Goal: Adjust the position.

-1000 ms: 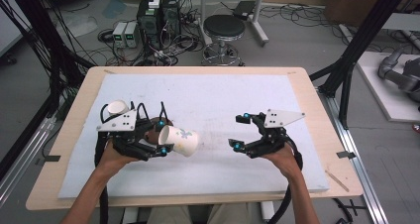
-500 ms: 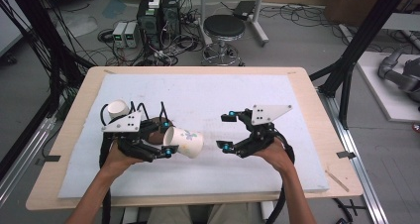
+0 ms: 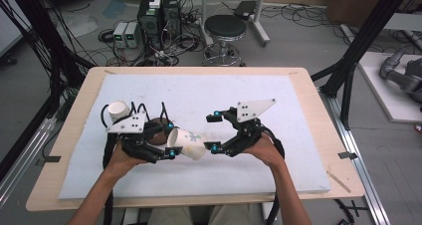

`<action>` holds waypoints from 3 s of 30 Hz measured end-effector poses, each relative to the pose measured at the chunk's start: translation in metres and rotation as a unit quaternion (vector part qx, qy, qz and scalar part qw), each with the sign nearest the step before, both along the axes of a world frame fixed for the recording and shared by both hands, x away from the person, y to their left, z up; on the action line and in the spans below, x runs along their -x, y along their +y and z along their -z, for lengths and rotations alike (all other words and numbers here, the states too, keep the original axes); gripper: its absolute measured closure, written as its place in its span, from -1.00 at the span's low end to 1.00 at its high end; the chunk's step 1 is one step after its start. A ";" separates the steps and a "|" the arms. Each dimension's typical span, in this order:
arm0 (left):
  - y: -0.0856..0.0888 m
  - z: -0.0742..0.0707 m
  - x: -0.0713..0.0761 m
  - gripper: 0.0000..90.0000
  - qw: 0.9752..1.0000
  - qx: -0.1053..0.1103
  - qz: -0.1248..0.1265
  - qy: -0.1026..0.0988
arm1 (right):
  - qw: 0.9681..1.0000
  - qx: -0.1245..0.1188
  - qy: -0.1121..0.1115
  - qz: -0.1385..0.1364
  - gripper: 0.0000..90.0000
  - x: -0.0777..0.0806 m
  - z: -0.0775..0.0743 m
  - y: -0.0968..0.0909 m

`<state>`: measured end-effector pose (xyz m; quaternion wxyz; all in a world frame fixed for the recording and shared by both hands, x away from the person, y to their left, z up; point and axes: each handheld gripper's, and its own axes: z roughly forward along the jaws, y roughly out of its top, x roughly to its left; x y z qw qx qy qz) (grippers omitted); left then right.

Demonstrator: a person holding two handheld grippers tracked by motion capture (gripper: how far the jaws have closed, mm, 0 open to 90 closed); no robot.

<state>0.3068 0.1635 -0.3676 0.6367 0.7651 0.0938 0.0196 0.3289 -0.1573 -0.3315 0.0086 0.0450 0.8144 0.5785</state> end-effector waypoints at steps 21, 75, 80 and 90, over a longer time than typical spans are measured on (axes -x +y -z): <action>-0.002 -0.004 0.002 -0.22 1.000 0.007 0.010 -0.007 | 0.999 0.012 0.017 -0.038 -0.60 -0.003 0.005 0.032; 0.003 -0.012 0.004 -0.21 0.999 0.024 0.021 -0.011 | 0.996 0.022 0.041 -0.073 -0.35 -0.003 0.025 0.052; 0.003 -0.011 0.005 -0.23 0.999 0.024 0.021 -0.025 | 0.996 0.022 0.040 -0.074 -0.35 -0.003 0.025 0.051; 0.003 -0.009 0.003 -0.88 0.999 0.030 0.008 -0.025 | 0.996 0.023 0.042 -0.070 -0.35 -0.004 0.025 0.050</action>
